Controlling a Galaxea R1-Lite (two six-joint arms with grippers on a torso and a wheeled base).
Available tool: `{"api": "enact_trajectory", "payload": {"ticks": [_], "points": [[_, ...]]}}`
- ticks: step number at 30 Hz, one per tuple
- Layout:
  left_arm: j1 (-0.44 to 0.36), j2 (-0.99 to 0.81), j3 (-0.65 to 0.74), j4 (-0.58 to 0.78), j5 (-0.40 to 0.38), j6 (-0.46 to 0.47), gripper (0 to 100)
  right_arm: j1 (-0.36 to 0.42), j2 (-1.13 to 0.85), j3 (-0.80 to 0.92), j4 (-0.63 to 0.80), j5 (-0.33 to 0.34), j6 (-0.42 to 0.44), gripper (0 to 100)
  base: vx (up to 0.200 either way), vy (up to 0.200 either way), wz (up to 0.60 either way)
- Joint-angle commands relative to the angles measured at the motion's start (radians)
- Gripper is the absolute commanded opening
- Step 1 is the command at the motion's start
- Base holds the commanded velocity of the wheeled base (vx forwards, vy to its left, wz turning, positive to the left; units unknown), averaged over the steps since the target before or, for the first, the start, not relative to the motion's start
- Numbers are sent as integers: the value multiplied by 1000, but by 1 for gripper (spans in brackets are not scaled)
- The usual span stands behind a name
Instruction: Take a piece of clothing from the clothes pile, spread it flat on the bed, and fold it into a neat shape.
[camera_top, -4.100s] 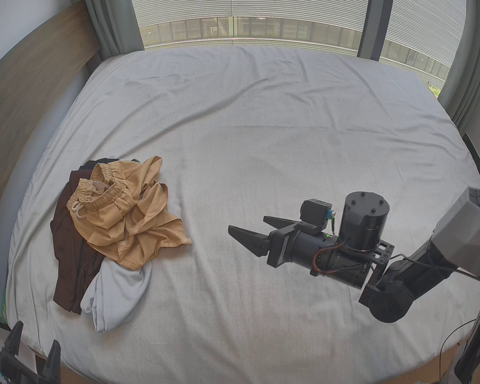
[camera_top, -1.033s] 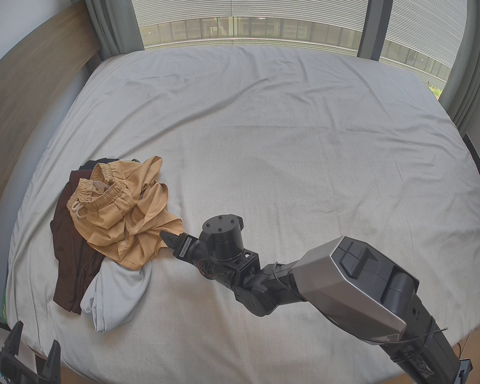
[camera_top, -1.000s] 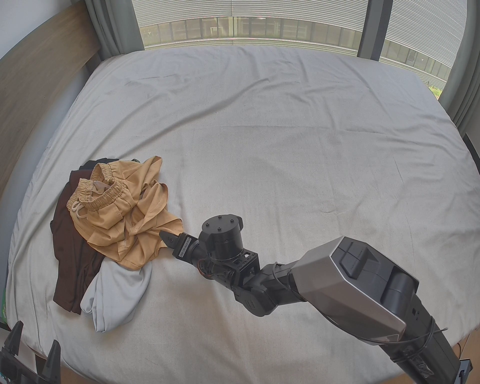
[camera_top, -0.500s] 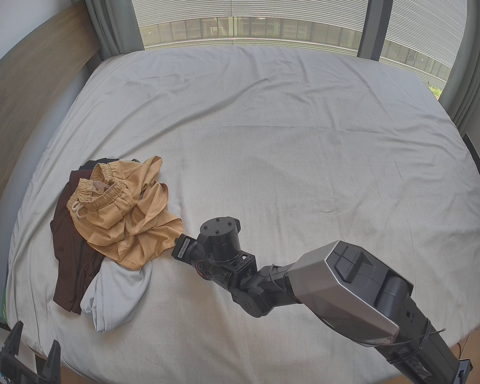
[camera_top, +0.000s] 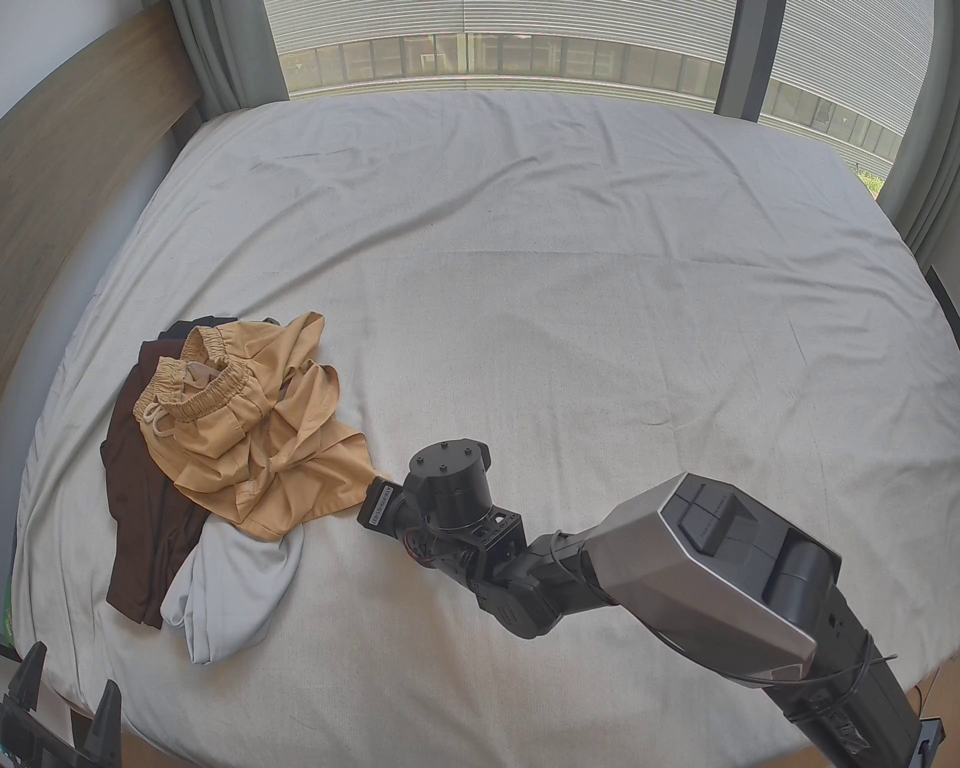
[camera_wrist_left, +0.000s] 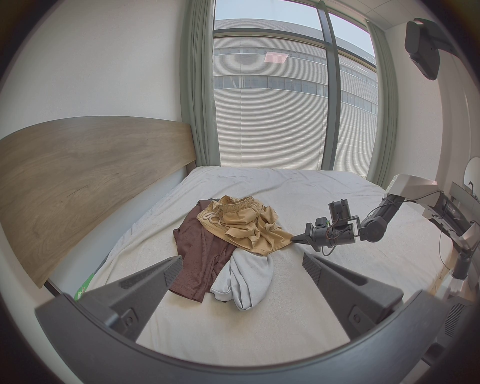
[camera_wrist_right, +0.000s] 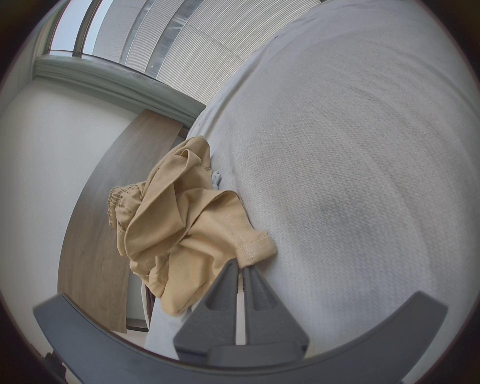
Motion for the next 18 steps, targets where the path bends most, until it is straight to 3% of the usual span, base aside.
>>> {"api": "enact_trajectory", "payload": {"ticks": [1, 13, 14, 18], "points": [[0, -16, 18, 0, 0, 0, 100, 4, -45, 50, -5, -7, -16, 0, 0, 0, 0], [0, -16, 18, 0, 0, 0, 100, 7, -32, 50, -29, -8, -42, 0, 0, 0, 0], [0, -16, 18, 0, 0, 0, 100, 7, -29, 42, -31, -7, -44, 100, 0, 0, 0], [0, -16, 18, 0, 0, 0, 100, 7, -5, -11, -25, -7, -42, 100, 0, 0, 0]]}}
